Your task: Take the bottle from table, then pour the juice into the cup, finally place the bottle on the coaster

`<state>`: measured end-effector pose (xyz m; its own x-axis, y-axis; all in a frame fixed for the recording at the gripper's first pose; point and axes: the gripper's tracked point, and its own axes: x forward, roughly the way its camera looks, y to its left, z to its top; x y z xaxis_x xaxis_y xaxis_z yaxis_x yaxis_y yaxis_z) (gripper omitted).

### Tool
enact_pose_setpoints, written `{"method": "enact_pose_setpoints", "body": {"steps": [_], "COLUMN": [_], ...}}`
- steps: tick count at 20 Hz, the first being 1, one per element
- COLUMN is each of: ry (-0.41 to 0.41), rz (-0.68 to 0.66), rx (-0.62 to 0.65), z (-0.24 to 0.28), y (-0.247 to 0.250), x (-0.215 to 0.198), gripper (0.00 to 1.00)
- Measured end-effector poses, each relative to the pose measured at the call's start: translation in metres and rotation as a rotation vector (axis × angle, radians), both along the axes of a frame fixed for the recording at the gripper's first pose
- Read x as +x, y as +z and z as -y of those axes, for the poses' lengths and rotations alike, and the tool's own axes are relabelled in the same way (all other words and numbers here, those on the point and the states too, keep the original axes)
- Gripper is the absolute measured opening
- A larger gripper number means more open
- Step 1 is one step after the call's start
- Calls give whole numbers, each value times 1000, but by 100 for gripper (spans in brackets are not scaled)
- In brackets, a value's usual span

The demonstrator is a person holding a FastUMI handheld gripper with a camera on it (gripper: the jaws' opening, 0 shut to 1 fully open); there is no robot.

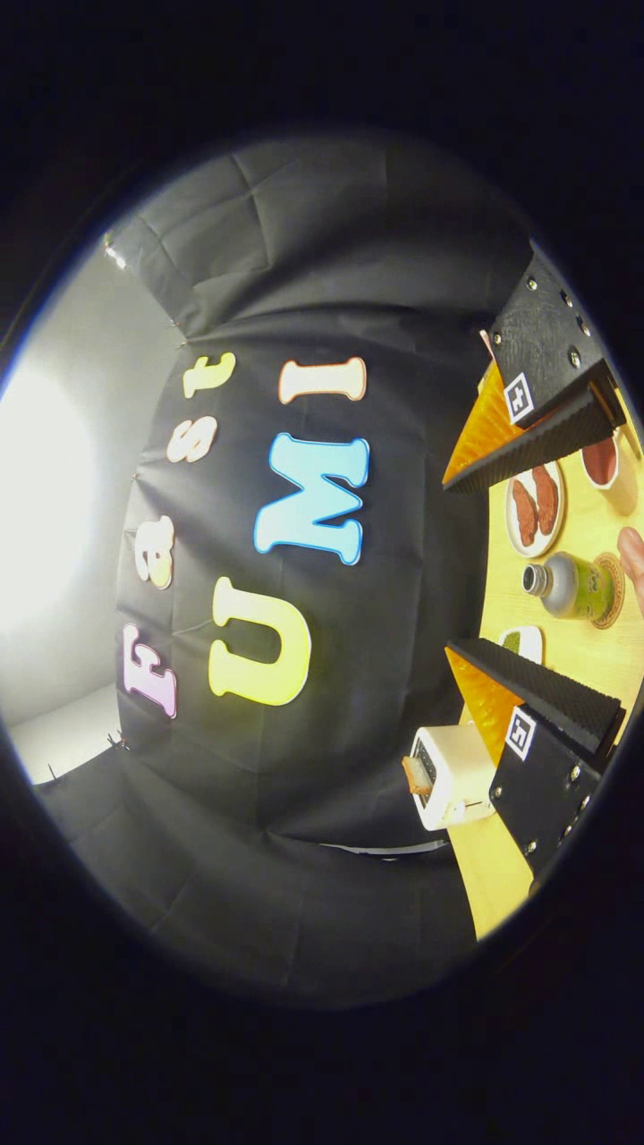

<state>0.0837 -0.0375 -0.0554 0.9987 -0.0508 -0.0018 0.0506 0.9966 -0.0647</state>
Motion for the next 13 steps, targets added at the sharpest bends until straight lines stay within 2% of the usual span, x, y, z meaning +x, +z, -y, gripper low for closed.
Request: {"method": "enact_pose_setpoints", "body": {"steps": [6, 13], "ry": [66, 82], "rz": [-11, -13], "rx": [14, 33], "z": [-19, -9], "y": [54, 63], "x": [-22, -45], "gripper": [99, 99]}}
